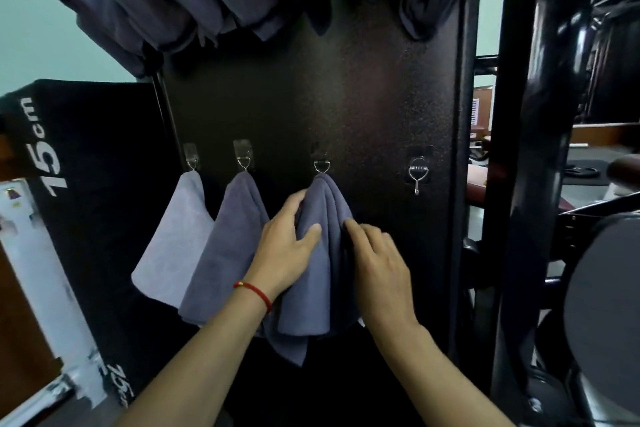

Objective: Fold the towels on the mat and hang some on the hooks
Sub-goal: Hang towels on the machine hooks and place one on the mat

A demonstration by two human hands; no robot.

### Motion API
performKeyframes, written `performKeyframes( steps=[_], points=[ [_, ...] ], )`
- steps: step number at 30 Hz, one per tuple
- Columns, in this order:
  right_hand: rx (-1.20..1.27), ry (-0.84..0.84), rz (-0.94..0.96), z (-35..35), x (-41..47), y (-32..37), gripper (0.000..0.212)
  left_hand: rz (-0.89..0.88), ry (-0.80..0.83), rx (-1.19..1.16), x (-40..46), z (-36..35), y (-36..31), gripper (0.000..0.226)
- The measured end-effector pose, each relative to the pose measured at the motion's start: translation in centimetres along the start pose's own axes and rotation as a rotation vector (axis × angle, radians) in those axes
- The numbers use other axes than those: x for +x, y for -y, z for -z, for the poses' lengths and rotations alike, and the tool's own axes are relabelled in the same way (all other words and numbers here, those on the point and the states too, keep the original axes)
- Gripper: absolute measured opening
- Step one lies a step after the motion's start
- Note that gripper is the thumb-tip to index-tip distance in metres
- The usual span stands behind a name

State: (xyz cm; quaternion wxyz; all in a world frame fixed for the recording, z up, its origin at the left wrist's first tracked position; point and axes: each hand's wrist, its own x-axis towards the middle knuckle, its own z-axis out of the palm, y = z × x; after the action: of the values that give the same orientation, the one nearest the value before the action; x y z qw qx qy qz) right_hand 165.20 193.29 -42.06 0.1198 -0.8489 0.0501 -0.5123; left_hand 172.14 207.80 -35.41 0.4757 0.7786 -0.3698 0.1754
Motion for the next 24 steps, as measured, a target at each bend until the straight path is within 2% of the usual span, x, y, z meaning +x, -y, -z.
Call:
performKeyframes(
  steps=[2, 4, 5, 7, 9, 12, 14, 16, 19, 22, 24],
  points=[
    [0.321, 0.115, -0.224, 0.1, -0.2, 1.0, 0.045, 0.057, 0.044, -0.086, 0.3, 0.5, 0.1, 0.056],
    [0.529, 0.114, -0.349, 0.5, -0.4, 1.6, 0.032, 0.085, 0.099, -0.116, 0.5, 1.1, 0.1, 0.056],
    [0.505, 0.106, -0.327, 0.7, -0.4, 1.7, 0.03, 0.089, 0.121, -0.115, 0.6, 1.5, 0.1, 0.057],
    [0.22, 0.097, -0.149, 0.6, -0.9, 1.3, 0.035, 0.08, 0.14, -0.09, 0.7, 1.8, 0.2, 0.056],
    [0.008, 0.055, -0.137, 0.5, -0.9, 0.5, 0.035, 0.071, 0.126, -0.07, 0.7, 1.7, 0.5, 0.056],
    [-0.13, 0.024, -0.11, -0.2, -0.8, -0.4, 0.025, 0.059, 0.089, -0.05, 0.4, 0.9, 0.8, 0.056],
    [-0.093, 0.095, -0.027, -0.4, -0.9, -0.1, 0.02, 0.033, 0.06, -0.009, 0.2, 0.4, 0.7, 0.058],
    [0.04, 0.229, -0.08, -0.1, -1.1, 0.3, 0.011, 0.014, 0.035, 0.059, 0.1, 0.2, 0.8, 0.055],
    [0.033, 0.279, -0.059, 0.1, -1.6, -0.4, 0.022, -0.016, -0.002, 0.161, -0.4, -0.3, 0.7, 0.056],
    [0.135, 0.316, -0.072, 0.3, -2.6, -0.9, 0.011, 0.013, -0.033, 0.257, -2.2, -2.3, 1.0, 0.083],
    [0.287, 0.313, -0.153, 0.3, -3.5, -1.2, 0.017, 0.005, -0.062, 0.361, -3.8, -4.1, 1.3, 0.098]
  ],
)
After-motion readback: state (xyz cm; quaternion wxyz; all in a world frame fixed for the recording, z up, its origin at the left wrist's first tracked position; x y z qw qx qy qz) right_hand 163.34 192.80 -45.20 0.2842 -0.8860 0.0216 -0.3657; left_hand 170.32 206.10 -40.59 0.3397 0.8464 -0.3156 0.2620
